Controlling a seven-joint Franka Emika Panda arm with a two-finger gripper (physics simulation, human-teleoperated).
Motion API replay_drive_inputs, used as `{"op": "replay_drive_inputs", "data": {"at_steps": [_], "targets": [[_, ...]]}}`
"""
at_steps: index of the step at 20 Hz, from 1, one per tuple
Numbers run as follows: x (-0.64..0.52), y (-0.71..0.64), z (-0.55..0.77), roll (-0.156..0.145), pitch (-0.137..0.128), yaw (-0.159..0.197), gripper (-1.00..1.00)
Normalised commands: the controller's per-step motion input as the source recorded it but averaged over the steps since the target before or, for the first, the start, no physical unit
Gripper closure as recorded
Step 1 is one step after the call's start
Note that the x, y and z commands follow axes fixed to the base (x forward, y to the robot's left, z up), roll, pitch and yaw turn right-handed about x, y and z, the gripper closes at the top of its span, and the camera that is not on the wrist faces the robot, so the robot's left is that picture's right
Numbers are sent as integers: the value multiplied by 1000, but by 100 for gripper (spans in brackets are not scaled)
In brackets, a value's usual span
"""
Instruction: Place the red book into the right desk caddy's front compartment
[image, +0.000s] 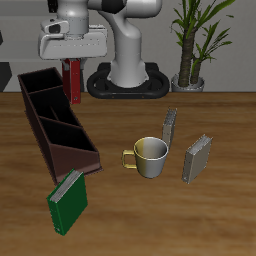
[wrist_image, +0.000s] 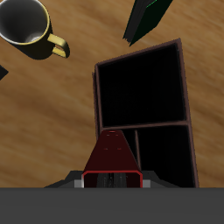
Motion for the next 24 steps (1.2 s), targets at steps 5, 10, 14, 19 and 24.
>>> {"op": "replay_drive_inputs", "data": {"at_steps": [5,10,14,19,24], "targets": [[35,-29,-21,-10,6,-18,100],[50,-78,-115,-24,25,-15,100],[21,-43,-75,-3,17,-3,100],[45,-76,-65,-12,9,-19,100],[72,-75,-209,-16,38,-13,100]]}}
